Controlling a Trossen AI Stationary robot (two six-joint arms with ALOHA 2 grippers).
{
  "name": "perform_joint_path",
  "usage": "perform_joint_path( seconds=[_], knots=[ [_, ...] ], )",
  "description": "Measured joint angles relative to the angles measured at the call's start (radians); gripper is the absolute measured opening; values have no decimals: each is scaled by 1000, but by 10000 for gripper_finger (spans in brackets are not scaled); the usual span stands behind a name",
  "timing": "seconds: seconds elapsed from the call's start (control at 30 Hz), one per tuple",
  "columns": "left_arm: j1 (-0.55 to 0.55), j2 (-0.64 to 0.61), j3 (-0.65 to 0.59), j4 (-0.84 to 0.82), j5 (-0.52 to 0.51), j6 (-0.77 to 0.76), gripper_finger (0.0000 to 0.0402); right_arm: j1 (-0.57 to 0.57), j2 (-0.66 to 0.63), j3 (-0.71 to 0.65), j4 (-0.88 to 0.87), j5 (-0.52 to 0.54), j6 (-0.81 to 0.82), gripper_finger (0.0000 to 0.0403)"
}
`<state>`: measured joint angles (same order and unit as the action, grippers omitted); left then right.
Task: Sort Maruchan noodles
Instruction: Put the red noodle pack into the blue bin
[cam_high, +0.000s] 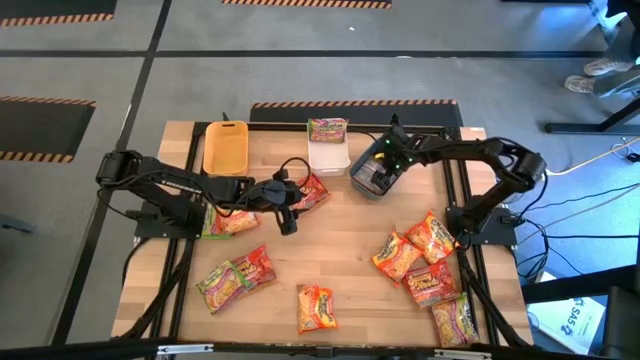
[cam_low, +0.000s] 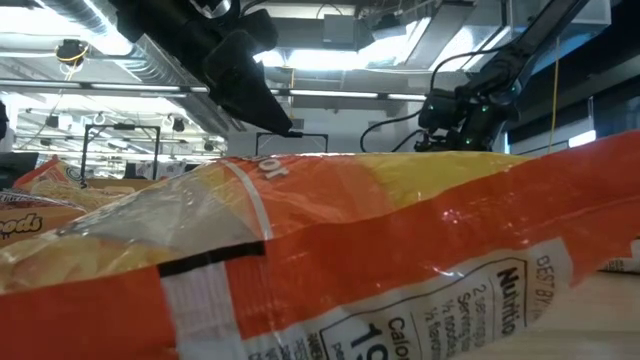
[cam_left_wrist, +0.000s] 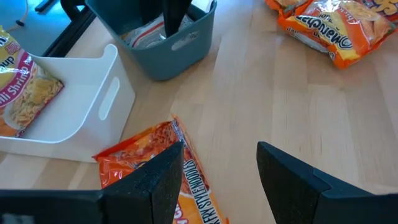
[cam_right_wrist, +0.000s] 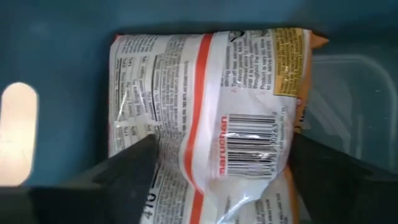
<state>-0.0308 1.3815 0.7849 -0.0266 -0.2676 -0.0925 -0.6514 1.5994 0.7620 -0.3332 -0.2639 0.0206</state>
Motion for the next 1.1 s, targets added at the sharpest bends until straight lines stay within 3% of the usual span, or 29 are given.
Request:
perform_joint_path(
  seconds=[0.27,0.63,0.9,1.1],
  knots=[
    [0,0,0,20,0,0,198,0,1,0,0,-2,-28,188],
    [0,0,0,21,-4,-1,198,3,1,-1,3,-1,-30,154],
    [0,0,0,21,-12,-1,198,3,-5,-1,6,7,-42,42],
    [0,0,0,21,-12,-1,198,4,-48,-5,6,2,-56,10]
  ],
)
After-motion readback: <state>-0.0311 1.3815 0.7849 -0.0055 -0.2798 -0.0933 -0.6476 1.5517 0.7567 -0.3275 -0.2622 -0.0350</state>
